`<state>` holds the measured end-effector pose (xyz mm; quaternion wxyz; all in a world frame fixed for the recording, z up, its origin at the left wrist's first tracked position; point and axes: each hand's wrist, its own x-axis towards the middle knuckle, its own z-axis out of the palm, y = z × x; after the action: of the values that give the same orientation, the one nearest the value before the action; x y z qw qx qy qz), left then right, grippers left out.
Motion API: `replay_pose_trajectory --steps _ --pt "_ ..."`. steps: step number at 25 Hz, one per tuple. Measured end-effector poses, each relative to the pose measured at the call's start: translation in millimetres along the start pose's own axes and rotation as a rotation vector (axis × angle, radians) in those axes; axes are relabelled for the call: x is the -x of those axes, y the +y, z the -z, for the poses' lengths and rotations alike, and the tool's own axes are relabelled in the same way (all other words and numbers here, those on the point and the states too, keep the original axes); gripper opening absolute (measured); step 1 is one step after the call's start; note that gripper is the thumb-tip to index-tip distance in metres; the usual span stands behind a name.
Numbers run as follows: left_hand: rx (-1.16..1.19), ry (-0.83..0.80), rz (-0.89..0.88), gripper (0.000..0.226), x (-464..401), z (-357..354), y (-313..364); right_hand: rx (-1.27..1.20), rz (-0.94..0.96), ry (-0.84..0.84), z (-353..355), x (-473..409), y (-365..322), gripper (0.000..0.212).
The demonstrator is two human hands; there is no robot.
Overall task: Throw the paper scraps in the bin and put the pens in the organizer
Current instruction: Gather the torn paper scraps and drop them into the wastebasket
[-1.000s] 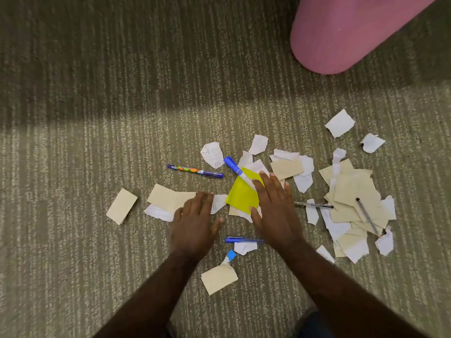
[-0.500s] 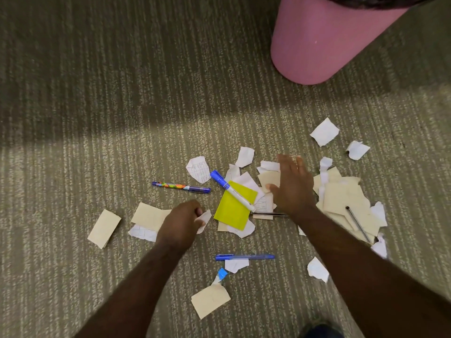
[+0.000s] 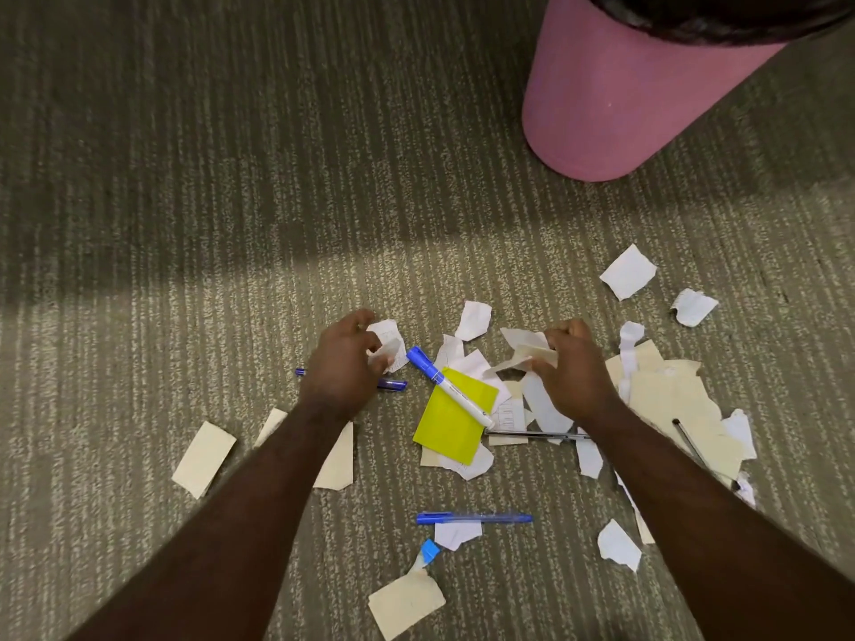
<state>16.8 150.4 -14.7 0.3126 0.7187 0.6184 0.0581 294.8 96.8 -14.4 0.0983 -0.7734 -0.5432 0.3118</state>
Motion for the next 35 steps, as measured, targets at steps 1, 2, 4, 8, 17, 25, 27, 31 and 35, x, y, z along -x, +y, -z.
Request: replay_pose_trajectory --steps 1,2,4,8,17,25,27,31,35 --pt "-0.019 -0.004 0.003 0.022 -6 -2 1 -0.031 0.028 0.027 -1 -1 -6 0.026" --pt "-0.031 0.002 0.015 0.022 -9 -5 3 -0.043 0.07 0.04 -3 -4 -12 0.024" --pt "-0.023 0.0 0.038 0.016 -14 -7 7 0.0 0.163 0.042 -9 -14 -28 0.018" --pt "0.187 -0.037 0.094 0.028 -21 -8 13 0.109 0.26 -0.03 -23 -32 -55 0.021" --pt "0.271 0.005 0.21 0.024 -27 9 9 -0.116 0.092 0.024 -13 -39 -54 0.015" --pt "0.328 -0.241 0.051 0.038 -29 22 47 -0.136 -0.017 -0.102 5 -20 -48 0.041" --pt "0.225 -0.301 -0.022 0.043 -27 8 64 -0.148 -0.076 -0.024 6 -13 -43 0.04" --pt "0.043 -0.332 -0.075 0.046 -32 -16 84 -0.188 -0.188 0.142 12 2 -25 0.044" --pt "0.019 -0.163 0.066 0.035 -28 -29 95 -0.189 -0.365 0.156 6 18 -8 0.046"
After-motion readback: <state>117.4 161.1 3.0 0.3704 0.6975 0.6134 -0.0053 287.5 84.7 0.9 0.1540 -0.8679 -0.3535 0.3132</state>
